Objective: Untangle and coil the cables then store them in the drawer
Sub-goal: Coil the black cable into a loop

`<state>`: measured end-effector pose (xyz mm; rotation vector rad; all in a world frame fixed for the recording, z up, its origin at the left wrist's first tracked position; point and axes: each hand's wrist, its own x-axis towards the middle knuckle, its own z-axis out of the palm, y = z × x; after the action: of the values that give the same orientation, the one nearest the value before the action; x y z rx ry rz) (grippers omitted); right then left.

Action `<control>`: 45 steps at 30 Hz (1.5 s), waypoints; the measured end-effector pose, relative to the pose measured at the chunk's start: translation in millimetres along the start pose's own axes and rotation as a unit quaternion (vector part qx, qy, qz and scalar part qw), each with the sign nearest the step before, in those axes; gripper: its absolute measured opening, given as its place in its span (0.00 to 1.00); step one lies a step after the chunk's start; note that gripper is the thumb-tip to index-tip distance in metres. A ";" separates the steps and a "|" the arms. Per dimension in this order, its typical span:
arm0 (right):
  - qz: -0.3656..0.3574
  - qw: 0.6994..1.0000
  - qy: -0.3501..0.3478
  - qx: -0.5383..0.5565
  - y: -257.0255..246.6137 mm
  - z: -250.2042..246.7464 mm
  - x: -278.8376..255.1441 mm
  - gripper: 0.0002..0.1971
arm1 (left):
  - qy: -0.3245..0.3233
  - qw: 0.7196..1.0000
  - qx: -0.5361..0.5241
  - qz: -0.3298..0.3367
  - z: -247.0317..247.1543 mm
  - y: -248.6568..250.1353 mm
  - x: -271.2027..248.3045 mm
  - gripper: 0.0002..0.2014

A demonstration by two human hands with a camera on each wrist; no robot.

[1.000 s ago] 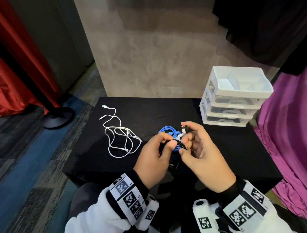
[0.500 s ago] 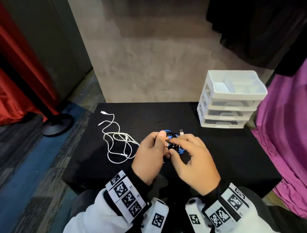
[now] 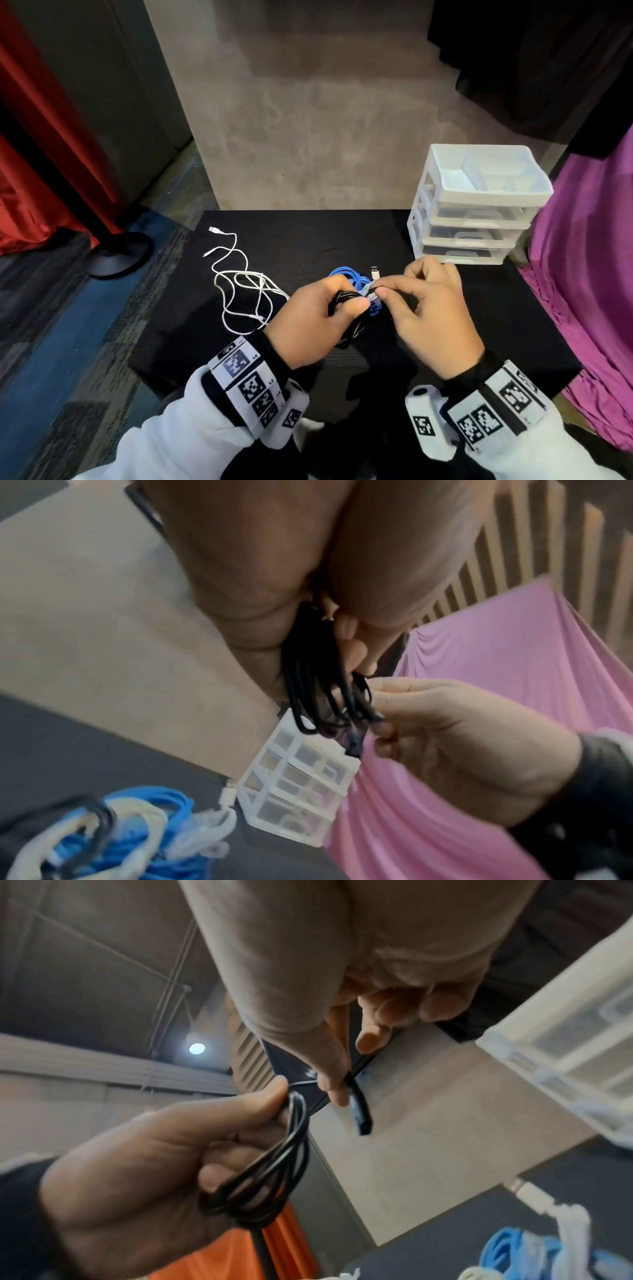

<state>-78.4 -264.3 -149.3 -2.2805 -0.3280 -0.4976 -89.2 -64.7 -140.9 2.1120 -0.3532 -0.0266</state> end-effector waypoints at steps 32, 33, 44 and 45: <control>0.131 0.842 -0.063 0.519 -39.3 -13.5 41.4 0.19 | 0.079 0.957 -0.277 -0.019 -7.3 45.8 47.0 0.12; 0.126 0.845 -0.063 0.517 -39.6 -15.2 44.4 0.19 | 0.075 0.956 -0.282 -0.021 -9.9 46.5 49.4 0.12; 0.117 0.823 -0.098 0.548 -53.1 -20.4 64.0 0.22 | 0.133 0.956 -0.263 0.007 -20.0 51.7 56.1 0.12; 0.094 0.852 -0.091 0.506 -53.8 -20.1 63.6 0.21 | 0.129 0.951 -0.281 -0.006 -20.0 50.3 55.8 0.11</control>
<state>-47.1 -237.6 -74.2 -1.2906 -0.3434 0.0355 -44.7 -87.8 -81.5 1.5281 -0.1496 0.1267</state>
